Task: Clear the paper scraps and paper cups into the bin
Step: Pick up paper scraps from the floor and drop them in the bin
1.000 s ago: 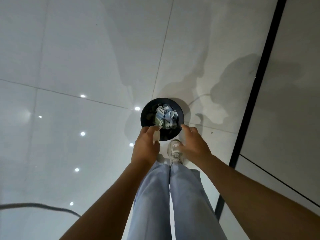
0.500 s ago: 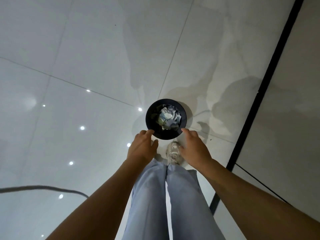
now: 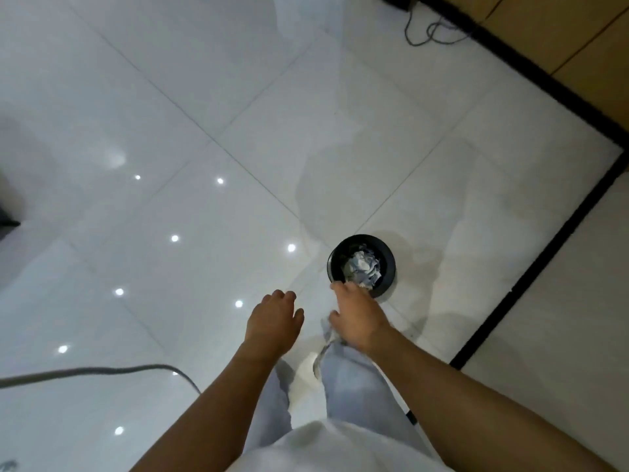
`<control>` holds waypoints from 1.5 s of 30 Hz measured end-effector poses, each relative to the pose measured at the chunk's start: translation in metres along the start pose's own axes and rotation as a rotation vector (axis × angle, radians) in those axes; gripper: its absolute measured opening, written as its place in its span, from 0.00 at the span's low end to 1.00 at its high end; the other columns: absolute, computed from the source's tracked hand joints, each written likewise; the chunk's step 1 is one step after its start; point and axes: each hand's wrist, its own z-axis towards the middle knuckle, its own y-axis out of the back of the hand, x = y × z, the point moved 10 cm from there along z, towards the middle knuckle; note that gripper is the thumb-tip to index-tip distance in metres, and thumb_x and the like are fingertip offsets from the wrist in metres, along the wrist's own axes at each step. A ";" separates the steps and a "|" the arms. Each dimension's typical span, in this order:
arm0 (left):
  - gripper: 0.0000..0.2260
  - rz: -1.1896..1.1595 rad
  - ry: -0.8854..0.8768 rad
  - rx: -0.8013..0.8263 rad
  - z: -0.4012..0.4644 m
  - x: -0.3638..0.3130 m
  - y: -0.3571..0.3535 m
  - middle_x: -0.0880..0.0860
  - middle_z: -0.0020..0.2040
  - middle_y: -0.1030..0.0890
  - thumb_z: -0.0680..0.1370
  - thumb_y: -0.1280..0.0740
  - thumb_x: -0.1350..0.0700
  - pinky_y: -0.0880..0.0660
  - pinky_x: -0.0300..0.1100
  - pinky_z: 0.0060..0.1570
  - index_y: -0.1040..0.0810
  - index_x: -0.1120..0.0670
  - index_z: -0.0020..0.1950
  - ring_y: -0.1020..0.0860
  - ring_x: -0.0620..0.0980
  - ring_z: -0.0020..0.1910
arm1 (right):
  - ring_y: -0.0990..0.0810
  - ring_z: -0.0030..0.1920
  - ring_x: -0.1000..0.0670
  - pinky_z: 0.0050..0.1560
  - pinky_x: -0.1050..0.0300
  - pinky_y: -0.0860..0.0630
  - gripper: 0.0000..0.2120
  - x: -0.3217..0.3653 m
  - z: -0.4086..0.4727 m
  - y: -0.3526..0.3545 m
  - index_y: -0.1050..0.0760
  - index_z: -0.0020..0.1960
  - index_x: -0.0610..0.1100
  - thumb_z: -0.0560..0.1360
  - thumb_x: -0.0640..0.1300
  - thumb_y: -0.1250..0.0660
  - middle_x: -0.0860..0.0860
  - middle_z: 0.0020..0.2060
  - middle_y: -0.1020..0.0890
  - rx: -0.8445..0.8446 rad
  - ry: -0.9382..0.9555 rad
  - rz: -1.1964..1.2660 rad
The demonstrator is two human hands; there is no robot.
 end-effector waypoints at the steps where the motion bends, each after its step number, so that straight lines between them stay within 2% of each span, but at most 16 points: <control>1: 0.17 -0.013 0.028 -0.009 -0.015 0.017 0.007 0.54 0.60 0.24 0.81 0.44 0.48 0.27 0.44 0.53 0.29 0.55 0.65 0.26 0.53 0.57 | 0.31 0.65 0.43 0.61 0.50 0.27 0.22 0.021 -0.006 -0.004 0.39 0.72 0.46 0.79 0.44 0.40 0.45 0.66 0.31 0.016 0.027 -0.046; 7: 0.17 -0.170 0.190 -0.100 -0.100 0.137 0.014 0.54 0.58 0.24 0.81 0.44 0.48 0.29 0.44 0.53 0.30 0.55 0.66 0.26 0.53 0.57 | 0.31 0.63 0.42 0.59 0.48 0.28 0.22 0.147 -0.033 -0.057 0.39 0.71 0.46 0.78 0.45 0.41 0.44 0.65 0.31 0.078 0.181 -0.244; 19: 0.18 -0.378 0.528 -0.191 -0.320 0.413 -0.052 0.55 0.60 0.25 0.81 0.45 0.48 0.30 0.45 0.57 0.30 0.55 0.66 0.26 0.54 0.58 | 0.30 0.63 0.43 0.60 0.51 0.28 0.22 0.407 -0.144 -0.277 0.39 0.72 0.44 0.78 0.44 0.41 0.44 0.64 0.30 0.241 0.526 -0.564; 28: 0.17 -0.664 0.822 -0.291 -0.462 0.553 -0.114 0.56 0.59 0.25 0.81 0.44 0.48 0.28 0.46 0.57 0.29 0.56 0.65 0.26 0.54 0.58 | 0.29 0.62 0.43 0.60 0.50 0.27 0.25 0.561 -0.220 -0.416 0.41 0.74 0.46 0.79 0.47 0.40 0.45 0.64 0.29 0.352 0.810 -0.800; 33: 0.17 -0.782 0.955 -0.316 -0.509 0.609 -0.139 0.56 0.60 0.25 0.81 0.44 0.48 0.29 0.46 0.58 0.29 0.56 0.65 0.26 0.55 0.58 | 0.29 0.61 0.43 0.60 0.48 0.27 0.23 0.621 -0.232 -0.467 0.38 0.71 0.47 0.77 0.46 0.39 0.45 0.63 0.29 0.408 0.869 -0.869; 36: 0.17 -0.857 1.022 -0.328 -0.533 0.651 -0.154 0.56 0.60 0.25 0.81 0.44 0.48 0.30 0.45 0.58 0.29 0.56 0.65 0.26 0.55 0.59 | 0.29 0.62 0.42 0.60 0.50 0.28 0.25 0.662 -0.234 -0.505 0.41 0.73 0.48 0.78 0.47 0.39 0.45 0.63 0.30 0.455 0.897 -0.921; 45: 0.18 -1.054 1.187 -0.381 -0.594 0.825 -0.177 0.55 0.62 0.26 0.81 0.44 0.48 0.31 0.43 0.59 0.31 0.54 0.68 0.28 0.54 0.62 | 0.30 0.62 0.42 0.60 0.50 0.28 0.24 0.823 -0.233 -0.642 0.39 0.72 0.46 0.77 0.44 0.39 0.44 0.62 0.29 0.556 0.957 -1.002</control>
